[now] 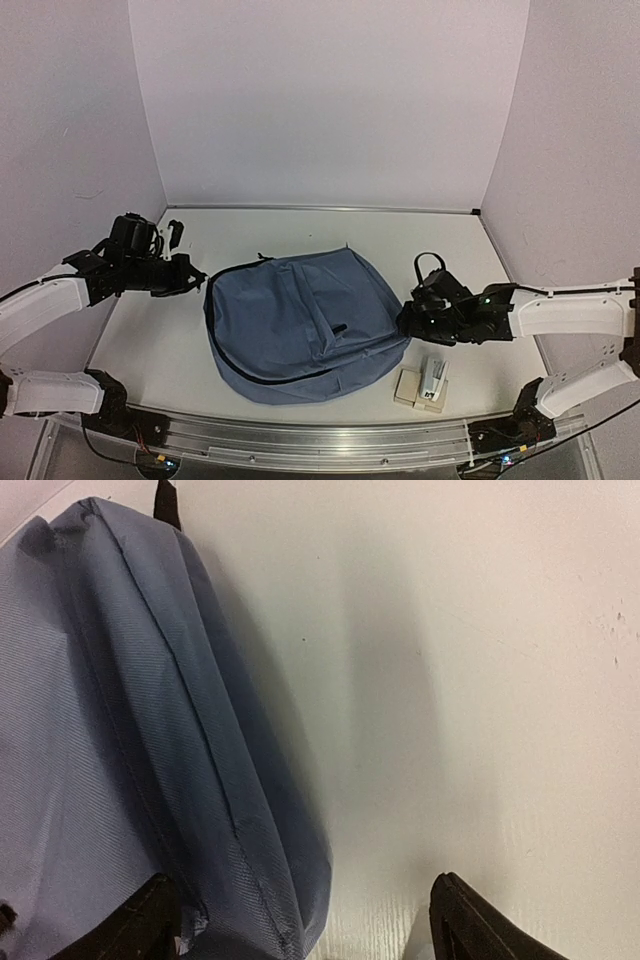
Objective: Pack the student bag
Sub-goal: Zip the student bag at the center of the board.
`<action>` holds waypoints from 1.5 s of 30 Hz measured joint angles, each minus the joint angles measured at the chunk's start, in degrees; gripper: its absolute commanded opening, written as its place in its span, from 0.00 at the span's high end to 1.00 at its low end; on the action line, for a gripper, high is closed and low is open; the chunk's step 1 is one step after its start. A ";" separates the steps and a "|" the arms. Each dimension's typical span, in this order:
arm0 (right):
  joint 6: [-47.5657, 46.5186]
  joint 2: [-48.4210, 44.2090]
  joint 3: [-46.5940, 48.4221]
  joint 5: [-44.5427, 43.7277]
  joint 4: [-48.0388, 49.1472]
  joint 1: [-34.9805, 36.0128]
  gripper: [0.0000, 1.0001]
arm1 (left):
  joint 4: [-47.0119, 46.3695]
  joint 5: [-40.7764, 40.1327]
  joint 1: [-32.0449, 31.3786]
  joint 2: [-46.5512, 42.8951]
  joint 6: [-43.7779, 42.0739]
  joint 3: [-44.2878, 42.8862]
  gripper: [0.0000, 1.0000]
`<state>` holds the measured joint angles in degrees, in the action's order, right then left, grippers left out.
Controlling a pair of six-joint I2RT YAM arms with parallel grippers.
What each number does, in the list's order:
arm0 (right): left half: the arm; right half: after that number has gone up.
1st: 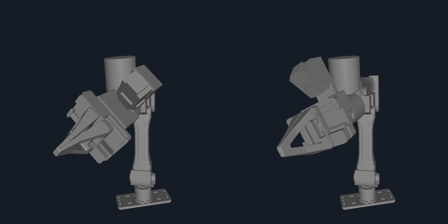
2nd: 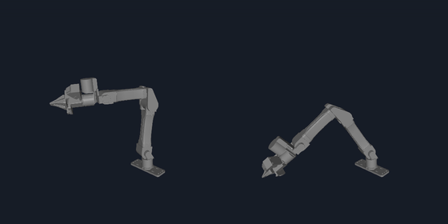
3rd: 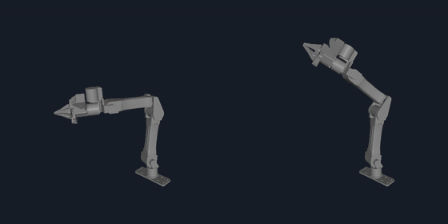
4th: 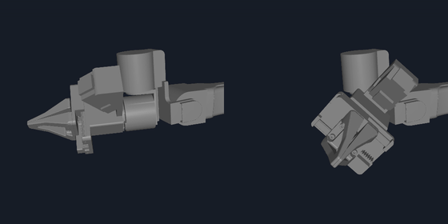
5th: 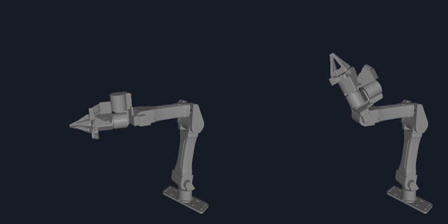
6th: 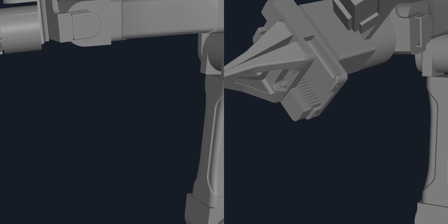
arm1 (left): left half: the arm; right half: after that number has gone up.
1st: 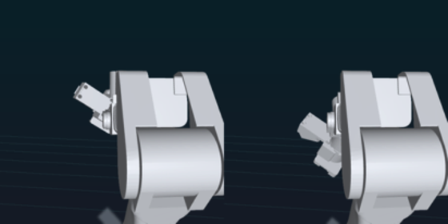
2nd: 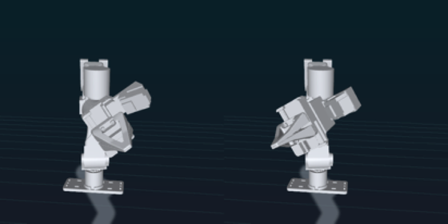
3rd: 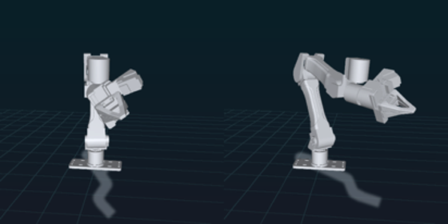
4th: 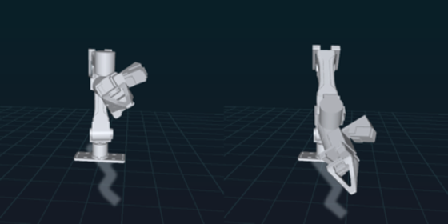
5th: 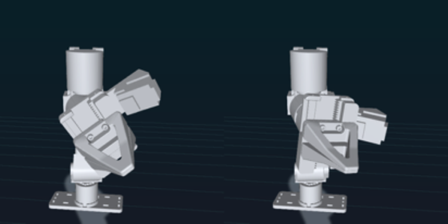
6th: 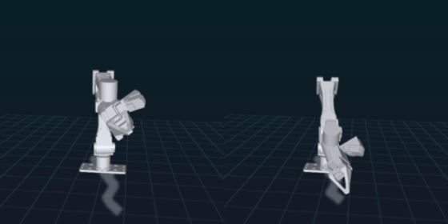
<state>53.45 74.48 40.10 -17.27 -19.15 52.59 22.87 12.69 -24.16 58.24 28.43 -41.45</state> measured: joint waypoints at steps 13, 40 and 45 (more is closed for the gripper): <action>-0.97 7.28 -1.13 5.08 8.42 -0.25 1.00 | -0.41 1.05 0.22 0.24 -1.43 0.00 1.00; -41.81 28.43 35.31 1.60 14.92 -15.44 0.04 | -2.01 19.89 -1.05 2.64 -2.95 -0.09 1.00; -47.11 23.72 35.31 2.59 16.24 0.19 0.04 | -2.43 20.66 -1.05 3.61 -2.89 -0.09 1.00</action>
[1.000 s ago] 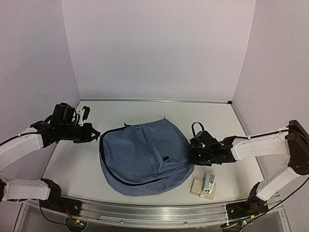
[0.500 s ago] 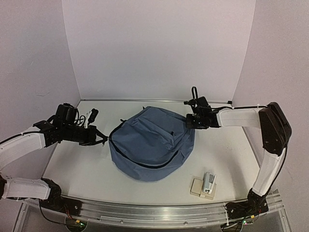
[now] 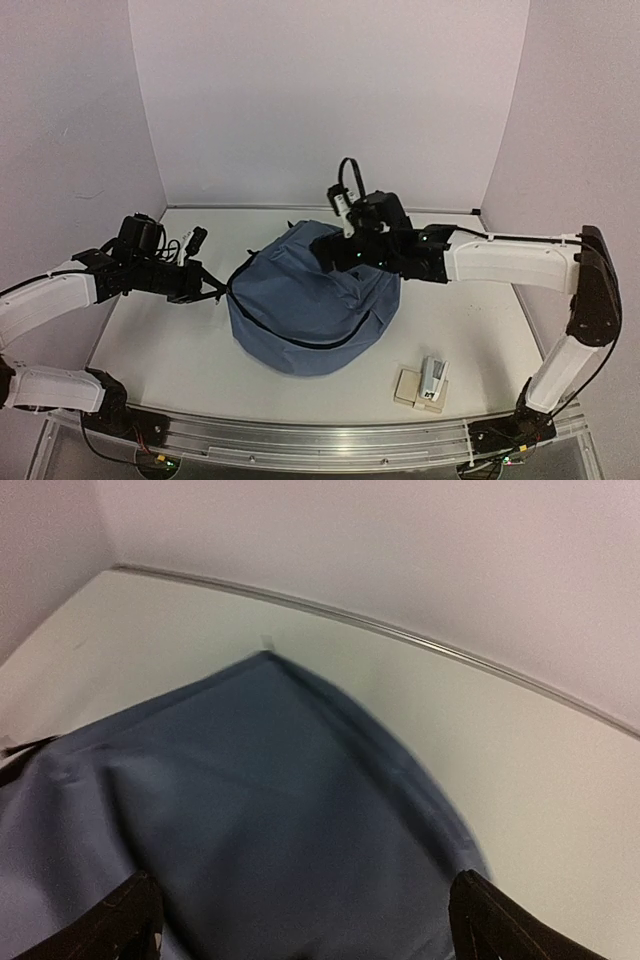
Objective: Pack the student bag
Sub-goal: Zip the student bag at the center of the board.
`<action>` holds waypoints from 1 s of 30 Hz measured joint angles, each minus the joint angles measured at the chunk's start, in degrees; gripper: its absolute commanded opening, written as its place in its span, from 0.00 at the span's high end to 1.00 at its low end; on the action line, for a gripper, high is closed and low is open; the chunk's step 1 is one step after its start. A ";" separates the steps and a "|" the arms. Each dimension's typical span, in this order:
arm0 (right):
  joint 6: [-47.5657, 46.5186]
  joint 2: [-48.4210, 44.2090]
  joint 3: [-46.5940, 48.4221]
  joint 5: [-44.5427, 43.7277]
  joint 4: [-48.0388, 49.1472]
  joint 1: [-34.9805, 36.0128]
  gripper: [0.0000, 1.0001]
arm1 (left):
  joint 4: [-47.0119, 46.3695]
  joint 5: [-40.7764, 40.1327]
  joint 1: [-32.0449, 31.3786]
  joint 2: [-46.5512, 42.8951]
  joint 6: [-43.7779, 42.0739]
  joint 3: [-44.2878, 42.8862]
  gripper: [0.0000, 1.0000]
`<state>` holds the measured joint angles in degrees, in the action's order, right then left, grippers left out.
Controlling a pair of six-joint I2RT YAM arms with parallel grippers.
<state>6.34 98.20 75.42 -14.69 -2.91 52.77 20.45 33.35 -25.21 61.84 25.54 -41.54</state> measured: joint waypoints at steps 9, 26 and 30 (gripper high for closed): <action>-4.43 6.51 4.84 0.22 0.98 19.30 0.32 | -0.03 -0.03 0.00 -0.03 0.28 -0.02 1.00; -8.92 22.80 17.31 -9.25 0.39 22.94 0.90 | 1.14 -1.36 -0.02 -1.57 0.04 -0.06 1.00; -9.74 23.62 17.92 -13.78 -0.23 24.15 1.00 | 3.04 -5.24 -0.13 -1.77 -0.24 -0.72 1.00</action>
<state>-3.40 121.82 93.34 -28.47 -3.14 76.92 23.48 28.10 -25.34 60.07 25.30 -42.26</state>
